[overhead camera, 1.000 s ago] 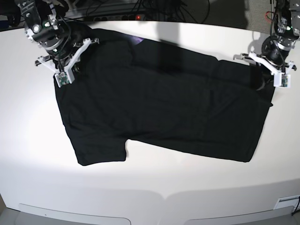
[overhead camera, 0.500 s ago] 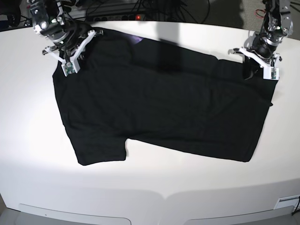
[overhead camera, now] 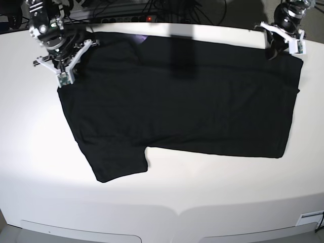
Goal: Fold the T-shirt properly
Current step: 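Move both grippers along the shirt sides toward the hem, then grasp the hem corners with both grippers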
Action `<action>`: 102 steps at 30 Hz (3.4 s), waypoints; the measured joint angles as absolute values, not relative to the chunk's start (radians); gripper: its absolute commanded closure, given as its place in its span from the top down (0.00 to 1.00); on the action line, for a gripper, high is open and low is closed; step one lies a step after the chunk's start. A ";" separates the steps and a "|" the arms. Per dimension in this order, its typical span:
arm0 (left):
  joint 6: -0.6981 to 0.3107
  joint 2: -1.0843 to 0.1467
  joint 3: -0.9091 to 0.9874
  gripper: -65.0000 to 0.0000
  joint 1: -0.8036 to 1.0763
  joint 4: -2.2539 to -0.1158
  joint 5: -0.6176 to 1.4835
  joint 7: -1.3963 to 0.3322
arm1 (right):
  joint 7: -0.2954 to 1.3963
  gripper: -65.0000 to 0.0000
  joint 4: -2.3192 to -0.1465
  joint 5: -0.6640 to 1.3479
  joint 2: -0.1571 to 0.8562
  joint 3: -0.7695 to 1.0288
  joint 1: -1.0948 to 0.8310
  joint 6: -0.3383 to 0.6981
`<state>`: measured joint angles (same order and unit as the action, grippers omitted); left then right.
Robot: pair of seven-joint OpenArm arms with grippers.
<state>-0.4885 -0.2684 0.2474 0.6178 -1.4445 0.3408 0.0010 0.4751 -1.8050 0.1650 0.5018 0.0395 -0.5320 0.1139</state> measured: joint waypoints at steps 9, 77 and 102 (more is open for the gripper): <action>-0.556 -0.240 0.250 0.00 0.660 -1.472 0.364 -0.016 | 0.475 0.00 -1.803 0.182 0.501 0.089 -0.528 0.169; -0.692 -0.421 0.228 0.26 -0.533 -0.447 0.315 -0.444 | 0.630 0.64 -1.800 0.192 0.499 0.090 -0.150 0.294; -0.691 -0.339 0.227 0.00 -0.525 -0.442 0.304 -0.290 | 0.789 0.51 -1.117 0.482 0.498 -0.011 0.462 0.458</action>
<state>-0.6910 -0.3389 0.2272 -0.5251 -0.4419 0.3038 -0.2901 0.7895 -1.1168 0.4820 0.4976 -0.0109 0.4622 0.4583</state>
